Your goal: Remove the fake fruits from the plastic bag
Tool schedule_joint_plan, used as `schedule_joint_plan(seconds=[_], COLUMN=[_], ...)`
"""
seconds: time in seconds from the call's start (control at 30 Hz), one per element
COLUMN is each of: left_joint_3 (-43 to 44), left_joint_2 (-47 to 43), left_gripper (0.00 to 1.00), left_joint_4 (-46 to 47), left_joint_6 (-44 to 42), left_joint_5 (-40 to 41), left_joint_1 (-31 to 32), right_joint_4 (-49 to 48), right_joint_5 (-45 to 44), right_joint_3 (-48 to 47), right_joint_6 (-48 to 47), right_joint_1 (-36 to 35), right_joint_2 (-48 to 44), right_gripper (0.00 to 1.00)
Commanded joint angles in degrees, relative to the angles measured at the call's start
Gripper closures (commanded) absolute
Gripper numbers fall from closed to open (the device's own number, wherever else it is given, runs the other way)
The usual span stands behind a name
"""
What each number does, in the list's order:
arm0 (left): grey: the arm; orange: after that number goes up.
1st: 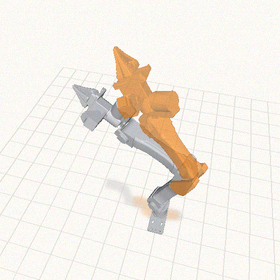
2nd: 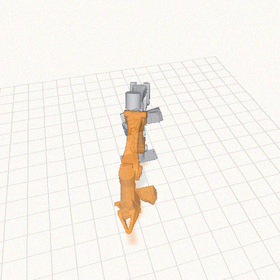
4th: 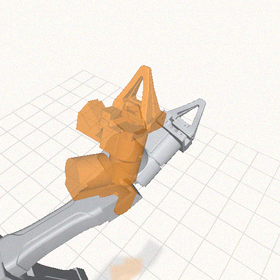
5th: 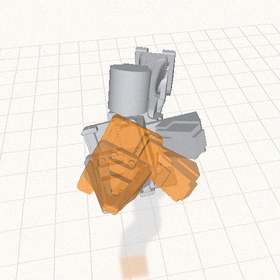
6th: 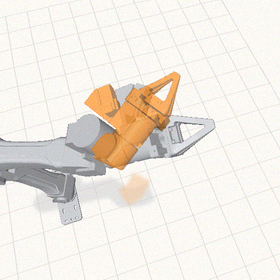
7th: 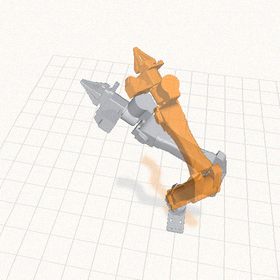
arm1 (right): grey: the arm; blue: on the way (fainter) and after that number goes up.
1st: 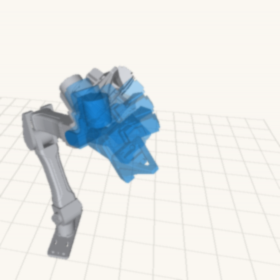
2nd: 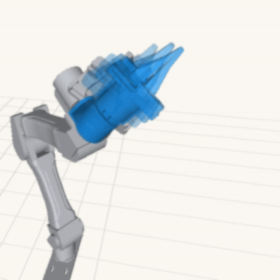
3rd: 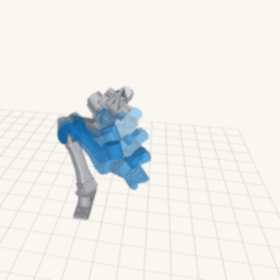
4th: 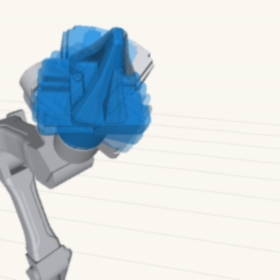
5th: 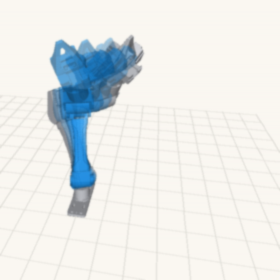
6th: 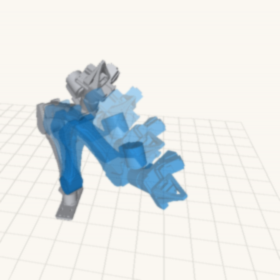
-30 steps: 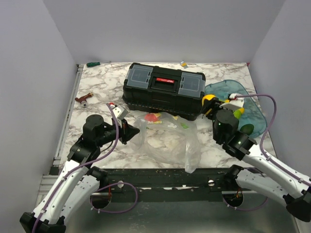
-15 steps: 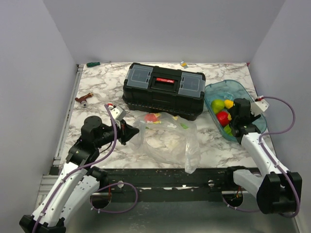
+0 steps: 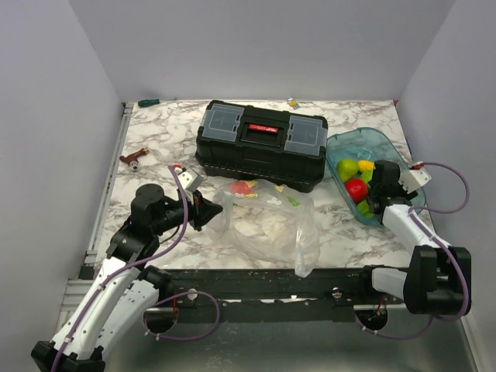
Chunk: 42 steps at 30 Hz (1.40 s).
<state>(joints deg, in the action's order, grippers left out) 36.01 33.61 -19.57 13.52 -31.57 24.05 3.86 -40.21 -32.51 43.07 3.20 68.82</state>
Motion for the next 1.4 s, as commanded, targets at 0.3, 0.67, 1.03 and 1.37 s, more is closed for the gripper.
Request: schedule_joint_plan(seconds=[0.3, 0.67, 1.03, 1.37], left_joint_3=[1.08, 1.10, 1.12, 1.16], left_joint_2=[-0.24, -0.24, -0.05, -0.20], left_gripper=[1.00, 1.00, 1.00, 1.00], left_joint_4=[-0.40, -0.15, -0.13, -0.12], left_joint_6=[-0.01, 0.10, 0.19, 0.14], left_joint_5=[-1.04, -1.47, -1.83, -1.66], left_joint_1=[-0.32, -0.30, -0.32, -0.28], right_joint_4=[-5.60, -0.43, 2.13, 4.71], right_joint_5=[0.98, 6.23, 35.19, 47.98], right_joint_3=[2.28, -0.22, -2.00, -5.88], right_joint_6=[-3.56, -7.74, -12.15, -6.96], right_joint_1=[0.48, 0.44, 0.34, -2.78], right_joint_2=[0.01, -6.95, -15.64, -19.19], right_gripper=[0.18, 0.00, 0.01, 0.05])
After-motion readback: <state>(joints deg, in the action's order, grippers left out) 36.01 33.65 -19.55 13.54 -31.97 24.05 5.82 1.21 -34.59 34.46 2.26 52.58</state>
